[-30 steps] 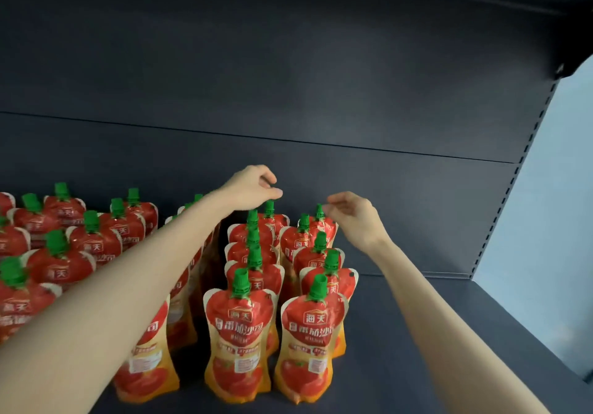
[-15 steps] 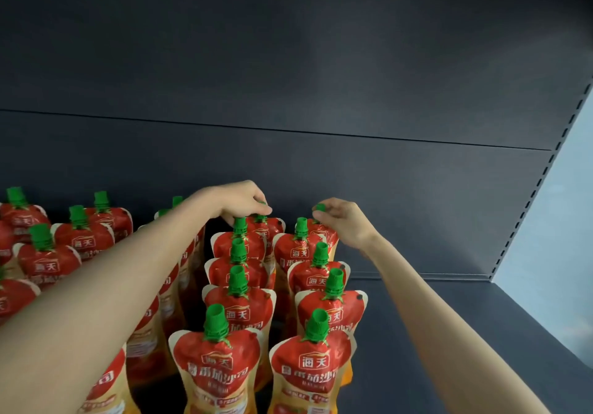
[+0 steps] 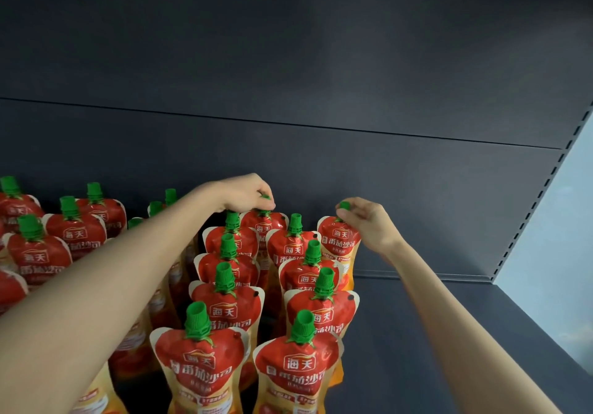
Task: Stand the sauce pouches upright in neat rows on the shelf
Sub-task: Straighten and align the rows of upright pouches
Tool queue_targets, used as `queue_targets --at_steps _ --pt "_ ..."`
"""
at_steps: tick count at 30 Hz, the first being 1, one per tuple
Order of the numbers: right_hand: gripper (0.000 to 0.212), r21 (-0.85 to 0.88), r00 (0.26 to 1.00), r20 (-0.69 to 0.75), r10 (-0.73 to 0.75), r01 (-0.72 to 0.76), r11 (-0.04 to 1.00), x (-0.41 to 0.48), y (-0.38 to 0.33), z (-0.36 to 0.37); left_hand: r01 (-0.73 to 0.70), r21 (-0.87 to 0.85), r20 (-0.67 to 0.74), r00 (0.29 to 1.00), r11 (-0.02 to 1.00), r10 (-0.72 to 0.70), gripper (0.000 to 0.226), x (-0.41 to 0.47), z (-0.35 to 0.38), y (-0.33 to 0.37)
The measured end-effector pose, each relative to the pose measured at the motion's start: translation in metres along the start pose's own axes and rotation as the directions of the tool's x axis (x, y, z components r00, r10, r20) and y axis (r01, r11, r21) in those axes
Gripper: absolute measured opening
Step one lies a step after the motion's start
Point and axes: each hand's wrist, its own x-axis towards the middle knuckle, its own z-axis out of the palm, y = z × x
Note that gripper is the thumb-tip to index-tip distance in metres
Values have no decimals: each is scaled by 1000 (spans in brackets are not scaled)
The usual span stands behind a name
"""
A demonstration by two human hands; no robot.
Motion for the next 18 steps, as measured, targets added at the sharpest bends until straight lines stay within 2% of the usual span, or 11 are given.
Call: queue_targets --at_steps 8,18 --pt "22 -2 1000 -2 -9 9 1000 0 -5 8 2 50 9 1000 999 -3 16 -1 -3 -1" --pt "27 -6 1000 1 11 -11 1000 1 -4 9 9 17 -19 1000 1000 -8 17 -1 2 -7"
